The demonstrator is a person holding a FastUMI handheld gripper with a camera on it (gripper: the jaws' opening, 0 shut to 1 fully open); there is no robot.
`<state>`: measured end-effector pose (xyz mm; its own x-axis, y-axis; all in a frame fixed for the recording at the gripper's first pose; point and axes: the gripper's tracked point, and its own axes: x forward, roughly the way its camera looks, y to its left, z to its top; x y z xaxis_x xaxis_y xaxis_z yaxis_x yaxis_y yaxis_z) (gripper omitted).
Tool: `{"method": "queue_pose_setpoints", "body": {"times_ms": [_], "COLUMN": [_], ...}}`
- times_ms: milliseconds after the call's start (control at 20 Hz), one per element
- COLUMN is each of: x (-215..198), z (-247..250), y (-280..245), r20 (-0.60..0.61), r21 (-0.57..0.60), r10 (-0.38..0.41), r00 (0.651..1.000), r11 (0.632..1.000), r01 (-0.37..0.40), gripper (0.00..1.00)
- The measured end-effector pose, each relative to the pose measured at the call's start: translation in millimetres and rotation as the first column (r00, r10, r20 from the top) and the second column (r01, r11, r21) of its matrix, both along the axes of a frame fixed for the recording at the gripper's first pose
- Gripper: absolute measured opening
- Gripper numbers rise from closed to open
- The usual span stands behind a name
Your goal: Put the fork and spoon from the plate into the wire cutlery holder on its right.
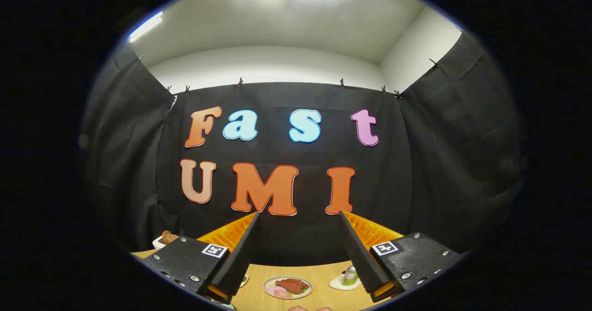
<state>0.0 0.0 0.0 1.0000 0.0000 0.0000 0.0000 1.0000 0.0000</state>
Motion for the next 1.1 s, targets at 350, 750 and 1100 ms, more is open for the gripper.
{"method": "queue_pose_setpoints", "body": {"times_ms": [350, 750, 1100], "x": [3, 12, 7], "z": [1, -3, -42], "y": [21, 57, 107], "r20": [0.006, -0.007, -0.133], "r21": [0.015, 0.031, 0.04], "r10": [0.042, 0.084, 0.177], "r00": [0.999, 0.996, 0.975], "r11": [0.999, 0.996, 0.984], "r01": [-0.042, -0.084, -0.173], "gripper": [0.97, 0.97, 0.97]}}
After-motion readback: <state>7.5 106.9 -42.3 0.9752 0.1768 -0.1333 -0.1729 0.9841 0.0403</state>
